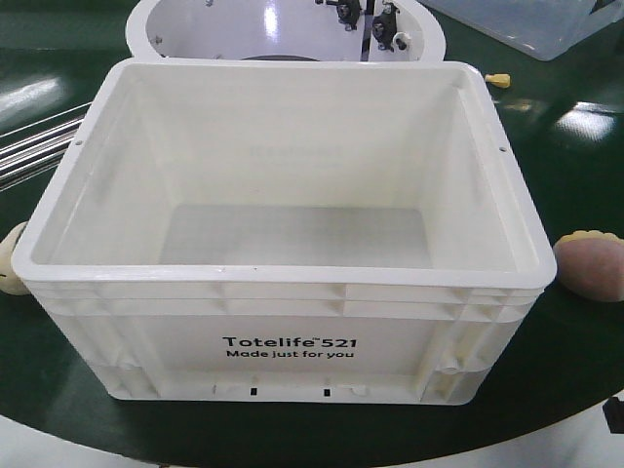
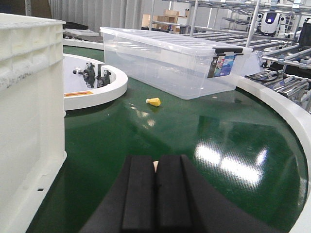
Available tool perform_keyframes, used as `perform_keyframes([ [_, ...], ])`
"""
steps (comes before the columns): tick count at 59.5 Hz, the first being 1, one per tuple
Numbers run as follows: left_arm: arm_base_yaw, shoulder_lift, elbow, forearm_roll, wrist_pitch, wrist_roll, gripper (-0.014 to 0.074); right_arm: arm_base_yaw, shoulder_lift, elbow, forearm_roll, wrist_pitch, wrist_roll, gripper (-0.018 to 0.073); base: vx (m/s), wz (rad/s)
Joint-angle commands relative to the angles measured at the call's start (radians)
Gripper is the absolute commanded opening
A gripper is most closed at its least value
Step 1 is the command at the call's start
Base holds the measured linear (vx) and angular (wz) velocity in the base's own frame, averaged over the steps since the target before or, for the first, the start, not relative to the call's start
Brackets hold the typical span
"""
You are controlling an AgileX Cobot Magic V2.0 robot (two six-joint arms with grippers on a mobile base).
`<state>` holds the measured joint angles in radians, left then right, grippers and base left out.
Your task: Place moving items into box and shelve
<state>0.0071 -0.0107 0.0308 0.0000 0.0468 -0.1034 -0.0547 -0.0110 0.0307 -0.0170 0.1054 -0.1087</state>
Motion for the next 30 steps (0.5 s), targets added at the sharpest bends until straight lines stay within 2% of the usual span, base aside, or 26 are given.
perform_keyframes([
  [1, 0.003, -0.015, 0.017, -0.006, -0.085, -0.011, -0.0006, -0.006, -0.015, 0.003, -0.010, -0.084, -0.003, -0.0009, 0.00, 0.00],
  [22, 0.003, -0.015, 0.015, -0.006, -0.093, -0.011, -0.0006, -0.006, -0.015, 0.003, -0.010, -0.096, -0.003, -0.0009, 0.00, 0.00],
  [30, 0.003, -0.015, -0.016, -0.006, -0.143, -0.011, -0.0006, -0.006, -0.015, 0.003, -0.030, -0.139, -0.029, -0.0009, 0.00, 0.00],
])
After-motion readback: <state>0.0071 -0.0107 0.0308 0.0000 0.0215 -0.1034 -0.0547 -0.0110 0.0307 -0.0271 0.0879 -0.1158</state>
